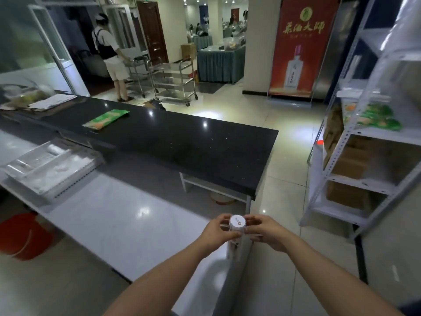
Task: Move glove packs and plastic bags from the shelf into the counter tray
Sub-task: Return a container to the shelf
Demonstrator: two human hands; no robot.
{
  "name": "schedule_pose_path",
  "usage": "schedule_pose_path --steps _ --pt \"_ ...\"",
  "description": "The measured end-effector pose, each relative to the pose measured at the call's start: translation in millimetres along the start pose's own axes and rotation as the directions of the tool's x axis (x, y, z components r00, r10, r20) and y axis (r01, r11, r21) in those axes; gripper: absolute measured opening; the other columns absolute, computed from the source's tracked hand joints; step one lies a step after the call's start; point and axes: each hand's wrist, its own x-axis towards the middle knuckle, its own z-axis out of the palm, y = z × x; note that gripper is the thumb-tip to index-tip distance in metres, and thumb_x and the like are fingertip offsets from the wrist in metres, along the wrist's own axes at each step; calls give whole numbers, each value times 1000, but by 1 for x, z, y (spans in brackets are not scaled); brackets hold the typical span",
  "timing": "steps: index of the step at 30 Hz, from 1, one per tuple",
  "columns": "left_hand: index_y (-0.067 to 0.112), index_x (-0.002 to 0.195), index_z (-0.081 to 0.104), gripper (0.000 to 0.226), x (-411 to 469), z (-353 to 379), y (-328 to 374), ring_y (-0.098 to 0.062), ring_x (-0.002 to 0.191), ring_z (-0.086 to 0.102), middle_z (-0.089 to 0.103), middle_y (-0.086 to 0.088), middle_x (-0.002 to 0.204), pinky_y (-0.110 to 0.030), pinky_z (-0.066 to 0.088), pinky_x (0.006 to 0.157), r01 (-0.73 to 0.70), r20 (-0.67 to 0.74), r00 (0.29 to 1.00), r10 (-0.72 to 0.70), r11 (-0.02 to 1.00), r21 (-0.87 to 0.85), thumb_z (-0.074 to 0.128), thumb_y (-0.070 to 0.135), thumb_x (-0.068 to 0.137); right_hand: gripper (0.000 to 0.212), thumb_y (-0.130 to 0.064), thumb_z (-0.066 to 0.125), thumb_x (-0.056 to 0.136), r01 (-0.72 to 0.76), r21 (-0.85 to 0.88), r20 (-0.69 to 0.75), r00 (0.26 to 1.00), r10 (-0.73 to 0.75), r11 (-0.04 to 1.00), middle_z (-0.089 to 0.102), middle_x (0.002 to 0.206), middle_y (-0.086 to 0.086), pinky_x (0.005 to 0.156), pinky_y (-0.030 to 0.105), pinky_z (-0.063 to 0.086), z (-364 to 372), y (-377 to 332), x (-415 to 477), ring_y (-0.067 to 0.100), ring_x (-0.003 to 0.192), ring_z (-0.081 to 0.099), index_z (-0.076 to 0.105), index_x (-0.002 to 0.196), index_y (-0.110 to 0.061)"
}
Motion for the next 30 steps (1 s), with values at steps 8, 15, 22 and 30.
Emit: schedule_pose_path --steps 8,15,22,30 --pt "28 125 58 60 56 97 47 -8 104 66 68 8 116 -31 57 91 -10 55 998 8 999 30 86 31 72 37 -1 70 83 -14 57 -57 998 17 998 72 114 5 84 33 55 -117 16 -18 22 109 66 68 116 -18" --pt "23 125 58 60 118 184 96 -11 102 66 67 2 117 -30 59 86 -48 39 998 47 998 39 86 28 73 34 -1 69 84 29 68 -176 984 -16 997 73 109 0 95 42 52 -218 19 -25 17 108 65 69 112 -21" --pt "28 125 58 58 188 225 148 -10 102 67 66 6 116 -34 59 87 -95 55 994 91 993 67 83 31 73 30 -5 69 86 89 96 -286 957 -58 991 73 109 -1 95 43 53 -294 1 -10 18 108 65 69 111 -22" --pt "29 125 57 54 293 232 205 -8 101 64 63 9 118 -18 54 73 -159 125 981 149 985 70 82 33 77 27 -11 70 89 154 111 -425 900 -94 982 73 108 -3 89 37 57 -364 -38 46 17 102 69 69 113 -23"
